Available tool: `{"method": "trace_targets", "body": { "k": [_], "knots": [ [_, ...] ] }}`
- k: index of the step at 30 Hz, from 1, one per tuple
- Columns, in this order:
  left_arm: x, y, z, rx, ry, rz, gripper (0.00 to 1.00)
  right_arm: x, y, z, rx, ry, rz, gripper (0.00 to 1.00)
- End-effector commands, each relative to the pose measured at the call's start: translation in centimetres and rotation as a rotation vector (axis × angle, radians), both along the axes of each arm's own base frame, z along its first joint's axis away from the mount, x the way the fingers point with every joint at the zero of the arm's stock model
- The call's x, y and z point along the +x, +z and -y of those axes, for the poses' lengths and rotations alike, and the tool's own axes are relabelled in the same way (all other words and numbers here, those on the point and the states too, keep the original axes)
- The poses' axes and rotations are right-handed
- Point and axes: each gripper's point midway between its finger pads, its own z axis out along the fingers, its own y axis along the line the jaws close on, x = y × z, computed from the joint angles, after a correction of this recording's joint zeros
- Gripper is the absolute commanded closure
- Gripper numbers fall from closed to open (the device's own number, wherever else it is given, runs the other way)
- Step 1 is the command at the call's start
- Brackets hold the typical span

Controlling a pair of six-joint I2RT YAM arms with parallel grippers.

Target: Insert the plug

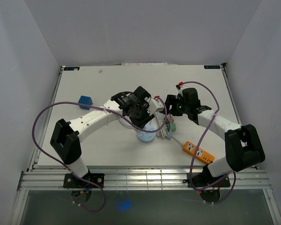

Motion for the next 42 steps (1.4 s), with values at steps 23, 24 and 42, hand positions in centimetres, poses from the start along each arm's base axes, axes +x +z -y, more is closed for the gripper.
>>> {"method": "trace_targets", "body": {
  "k": [23,24,42],
  "knots": [
    [-0.6,-3.8,0.5,0.122,-0.011,-0.062,1.00,-0.3,-0.7,0.0,0.065,0.012,0.011,0.30],
    [-0.6,-4.0,0.6,0.123,-0.009,-0.066,1.00,-0.3,-0.8,0.0,0.066,0.011,0.007,0.30],
    [0.5,-2.2,0.9,0.096,0.002,0.002,1.00,-0.4,-1.1,-0.2,0.080,0.021,-0.005,0.30]
  ]
}}
